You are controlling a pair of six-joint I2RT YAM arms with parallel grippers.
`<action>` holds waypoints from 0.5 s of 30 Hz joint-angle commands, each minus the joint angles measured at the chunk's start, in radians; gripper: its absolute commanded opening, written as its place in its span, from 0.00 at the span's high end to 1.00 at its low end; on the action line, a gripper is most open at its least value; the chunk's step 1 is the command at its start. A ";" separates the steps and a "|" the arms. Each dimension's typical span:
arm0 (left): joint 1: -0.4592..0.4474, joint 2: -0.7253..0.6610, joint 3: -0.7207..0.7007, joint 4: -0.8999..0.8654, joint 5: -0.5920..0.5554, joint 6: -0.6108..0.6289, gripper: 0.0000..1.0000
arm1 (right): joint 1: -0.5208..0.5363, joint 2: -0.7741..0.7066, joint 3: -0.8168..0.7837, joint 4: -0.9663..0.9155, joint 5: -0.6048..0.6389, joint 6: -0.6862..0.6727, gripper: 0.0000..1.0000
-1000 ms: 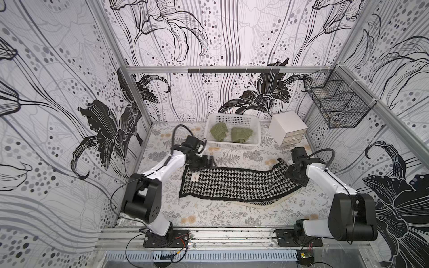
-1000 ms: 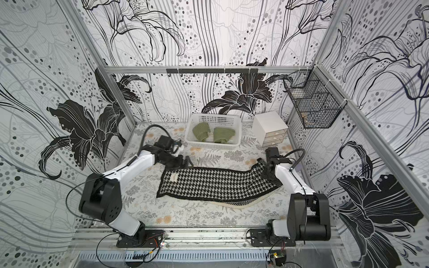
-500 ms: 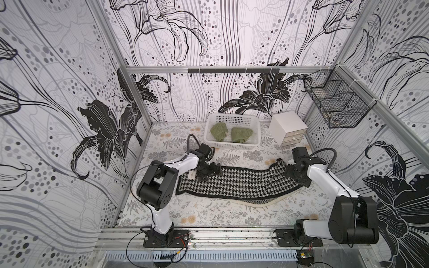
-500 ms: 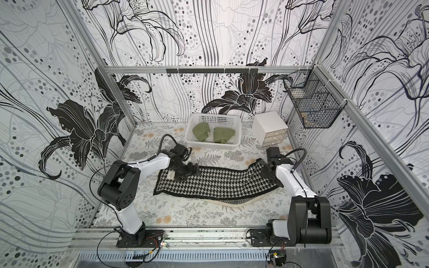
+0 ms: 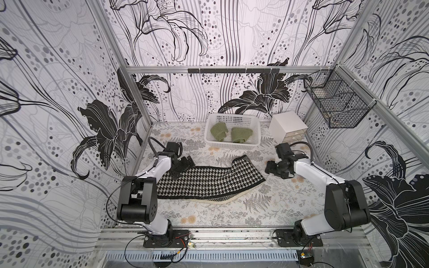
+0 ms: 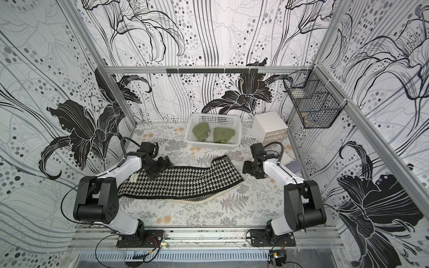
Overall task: Roll up the scarf and place it into the basket
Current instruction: Flatten out the scarf at the center of the board.
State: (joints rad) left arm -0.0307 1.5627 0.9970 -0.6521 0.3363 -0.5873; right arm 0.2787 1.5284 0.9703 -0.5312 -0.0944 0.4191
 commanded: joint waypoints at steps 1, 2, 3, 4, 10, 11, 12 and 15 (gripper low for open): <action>-0.012 -0.050 0.056 -0.047 0.043 0.075 0.01 | 0.074 0.074 0.083 0.054 -0.036 -0.036 0.27; -0.014 -0.065 0.061 -0.058 0.035 0.082 0.01 | 0.091 0.103 0.112 0.047 -0.029 -0.041 0.28; -0.013 -0.078 0.063 -0.066 0.028 0.084 0.01 | 0.107 0.133 0.140 0.037 -0.031 -0.048 0.28; -0.012 -0.091 0.063 -0.067 0.027 0.090 0.01 | 0.122 0.168 0.162 0.030 -0.028 -0.054 0.28; -0.013 -0.106 0.049 -0.063 0.035 0.101 0.01 | 0.195 0.321 0.252 -0.030 0.073 -0.055 0.40; -0.013 -0.104 0.044 -0.058 0.041 0.101 0.01 | 0.197 0.330 0.246 -0.021 0.083 -0.053 0.46; -0.014 -0.103 0.037 -0.052 0.047 0.100 0.01 | 0.198 0.339 0.245 -0.027 0.107 -0.047 0.60; -0.014 -0.103 0.031 -0.050 0.049 0.101 0.01 | 0.198 0.303 0.220 -0.055 0.203 -0.014 1.00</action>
State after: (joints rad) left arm -0.0448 1.4605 1.0359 -0.7113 0.3691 -0.5079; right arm 0.4797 1.8618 1.2049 -0.5282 -0.0055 0.3782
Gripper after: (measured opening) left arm 0.992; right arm 0.063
